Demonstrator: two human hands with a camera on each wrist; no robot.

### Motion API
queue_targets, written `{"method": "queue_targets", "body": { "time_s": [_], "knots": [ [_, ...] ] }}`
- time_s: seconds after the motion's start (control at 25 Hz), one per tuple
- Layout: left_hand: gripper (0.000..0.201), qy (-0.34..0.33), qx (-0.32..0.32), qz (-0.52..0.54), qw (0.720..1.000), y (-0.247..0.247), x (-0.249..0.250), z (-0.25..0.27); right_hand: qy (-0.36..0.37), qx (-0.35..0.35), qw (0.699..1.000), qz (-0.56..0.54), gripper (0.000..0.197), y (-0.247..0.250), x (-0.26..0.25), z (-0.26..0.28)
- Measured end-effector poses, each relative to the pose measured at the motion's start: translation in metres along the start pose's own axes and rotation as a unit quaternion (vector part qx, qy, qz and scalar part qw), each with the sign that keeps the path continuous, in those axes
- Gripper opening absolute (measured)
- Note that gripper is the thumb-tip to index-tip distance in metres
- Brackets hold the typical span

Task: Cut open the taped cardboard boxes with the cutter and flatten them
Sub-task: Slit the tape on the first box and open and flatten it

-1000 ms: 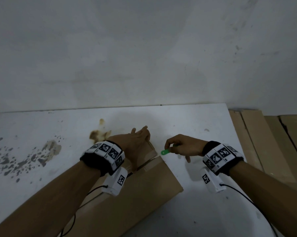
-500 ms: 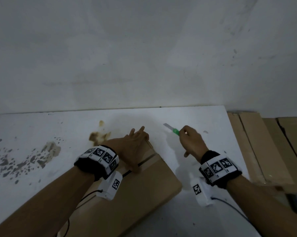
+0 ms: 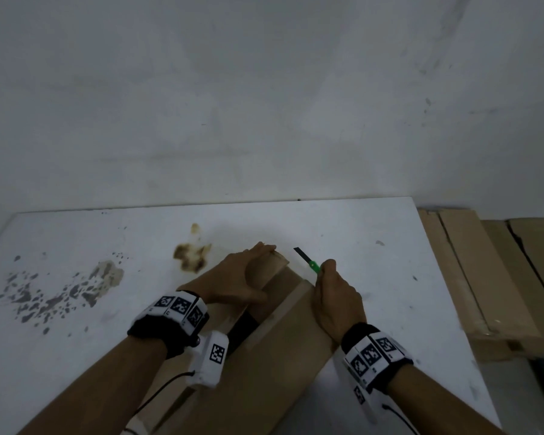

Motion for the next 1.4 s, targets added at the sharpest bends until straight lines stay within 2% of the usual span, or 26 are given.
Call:
{"method": "queue_targets", "body": {
  "time_s": [0.12, 0.2, 0.28, 0.32, 0.4, 0.44, 0.52, 0.56, 0.6, 0.72, 0.8, 0.88, 0.92, 1.08, 1.2, 1.4],
  "knots": [
    [0.094, 0.006, 0.008, 0.015, 1.0, 0.002, 0.002, 0.008, 0.021, -0.01, 1.0, 0.011, 0.008, 0.0, -0.006, -0.004],
    [0.096, 0.0, -0.024, -0.054, 0.998, -0.008, 0.01, 0.016, 0.01, -0.016, 1.0, -0.015, 0.007, -0.003, -0.004, -0.004],
    [0.085, -0.03, -0.013, -0.135, 0.99, -0.018, 0.024, 0.021, -0.021, -0.015, 0.998, -0.062, 0.009, -0.006, 0.004, -0.001],
    [0.074, -0.08, 0.017, -0.19, 0.978, -0.024, 0.032, 0.024, -0.04, -0.011, 0.996, -0.083, 0.011, -0.006, 0.009, 0.0],
    [0.055, -0.216, 0.093, -0.308, 0.922, -0.034, 0.046, 0.034, -0.073, 0.002, 0.991, -0.113, 0.012, -0.006, 0.017, 0.001],
    [0.052, -0.254, 0.113, -0.348, 0.896, -0.039, 0.048, 0.038, -0.081, 0.006, 0.99, -0.117, 0.012, -0.005, 0.02, 0.002],
    [0.052, -0.269, 0.156, -0.396, 0.864, -0.041, 0.049, 0.042, -0.082, 0.011, 0.99, -0.114, 0.013, -0.006, 0.022, 0.006],
    [0.052, -0.258, 0.165, -0.412, 0.858, -0.042, 0.052, 0.043, -0.08, 0.013, 0.99, -0.114, 0.014, -0.007, 0.023, 0.008],
    [0.052, -0.241, 0.163, -0.418, 0.86, -0.043, 0.056, 0.044, -0.079, 0.017, 0.99, -0.116, 0.013, -0.007, 0.023, 0.009],
    [0.058, -0.151, 0.112, -0.404, 0.895, -0.058, 0.053, 0.044, -0.085, 0.023, 0.988, -0.125, 0.012, -0.005, 0.024, 0.008],
    [0.077, -0.094, 0.108, -0.366, 0.92, -0.063, 0.051, 0.044, -0.08, 0.017, 0.989, -0.127, 0.011, -0.004, 0.024, 0.009],
    [0.1, -0.029, 0.058, -0.306, 0.95, -0.071, 0.047, 0.044, -0.071, 0.008, 0.988, -0.135, 0.012, -0.003, 0.025, 0.011],
    [0.111, -0.009, 0.041, -0.289, 0.956, -0.073, 0.047, 0.043, -0.07, 0.004, 0.987, -0.143, 0.012, -0.002, 0.026, 0.013],
    [0.137, 0.017, 0.01, -0.304, 0.952, -0.074, 0.047, 0.038, -0.102, -0.036, 0.975, -0.195, 0.014, 0.006, 0.038, 0.011],
    [0.141, 0.033, -0.018, -0.308, 0.951, -0.076, 0.045, 0.036, -0.118, -0.069, 0.968, -0.21, 0.017, 0.017, 0.047, 0.001],
    [0.147, 0.064, -0.05, -0.286, 0.955, -0.075, 0.05, 0.033, -0.08, -0.116, 0.976, -0.168, 0.016, 0.034, 0.048, -0.023]
  ]
}}
Point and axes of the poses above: each hand's wrist, its own z-axis away from the middle knuckle, its own y-axis out of the back of the hand, x = y × z, the point moved 7 cm from there along -z, towards the middle knuckle, and after that the axes turned 15 degrees about x, right-handed, at the moved point
